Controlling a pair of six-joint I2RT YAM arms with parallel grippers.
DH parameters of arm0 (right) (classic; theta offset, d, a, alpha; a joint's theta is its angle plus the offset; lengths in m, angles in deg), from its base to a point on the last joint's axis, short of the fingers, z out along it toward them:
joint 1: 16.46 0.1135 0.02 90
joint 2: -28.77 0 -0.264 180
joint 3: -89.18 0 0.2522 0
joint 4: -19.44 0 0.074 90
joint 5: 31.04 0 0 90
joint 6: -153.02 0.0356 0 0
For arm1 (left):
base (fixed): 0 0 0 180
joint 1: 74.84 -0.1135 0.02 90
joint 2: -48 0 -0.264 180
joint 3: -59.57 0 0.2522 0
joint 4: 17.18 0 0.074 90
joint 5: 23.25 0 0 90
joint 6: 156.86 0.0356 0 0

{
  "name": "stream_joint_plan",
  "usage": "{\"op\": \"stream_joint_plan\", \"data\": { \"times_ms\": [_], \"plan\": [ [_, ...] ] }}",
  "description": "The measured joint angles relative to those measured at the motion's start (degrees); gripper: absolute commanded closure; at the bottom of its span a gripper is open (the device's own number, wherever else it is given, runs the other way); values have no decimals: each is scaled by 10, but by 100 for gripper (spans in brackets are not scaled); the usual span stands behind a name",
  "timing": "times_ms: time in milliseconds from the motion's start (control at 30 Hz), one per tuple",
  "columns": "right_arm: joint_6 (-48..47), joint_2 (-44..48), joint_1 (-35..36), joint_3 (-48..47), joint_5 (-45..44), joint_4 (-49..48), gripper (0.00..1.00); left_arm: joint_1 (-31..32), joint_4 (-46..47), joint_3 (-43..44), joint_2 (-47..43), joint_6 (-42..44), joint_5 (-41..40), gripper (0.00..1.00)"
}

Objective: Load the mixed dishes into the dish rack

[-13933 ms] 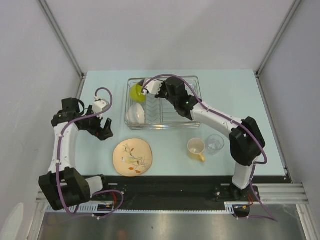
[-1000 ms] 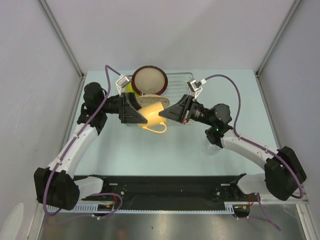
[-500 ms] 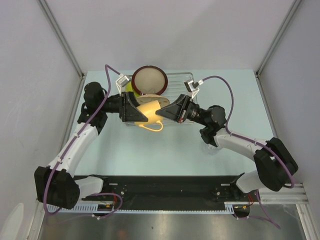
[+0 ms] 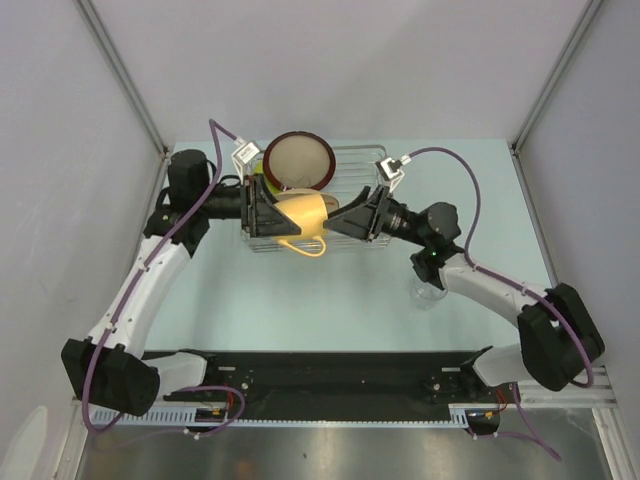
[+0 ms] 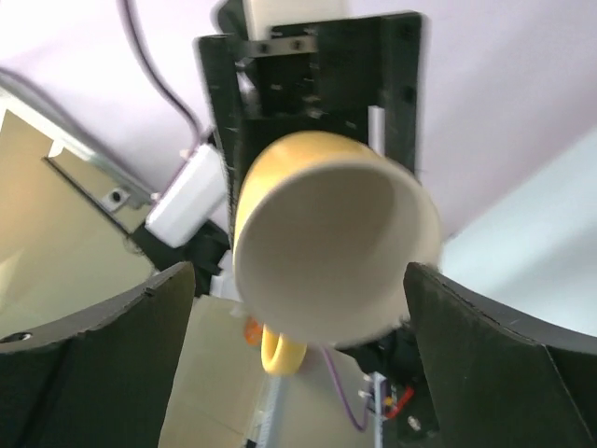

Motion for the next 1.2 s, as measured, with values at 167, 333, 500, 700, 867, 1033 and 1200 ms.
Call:
{"op": "stream_joint_plan", "data": {
  "times_ms": [167,333,500,700,867,1033,1200],
  "plan": [
    [-70,90,-82,0,35,166,0,0,-166,104,13,131,-89,100],
    [-176,228,-168,0,9,361,0,21,-323,260,80,261,-211,100],
    [-271,348,-176,0,-96,511,0,90,-461,473,231,362,-342,100],
    [-382,352,-79,0,-250,619,0,121,-502,626,388,406,-404,100],
    [-464,265,5,0,-356,664,0,121,-520,650,432,418,-432,100],
    [-574,185,98,0,-461,671,0,123,-517,752,477,435,-456,100],
    [-685,122,145,-7,-532,634,0,133,-481,767,480,454,-463,100]
  ]
}}
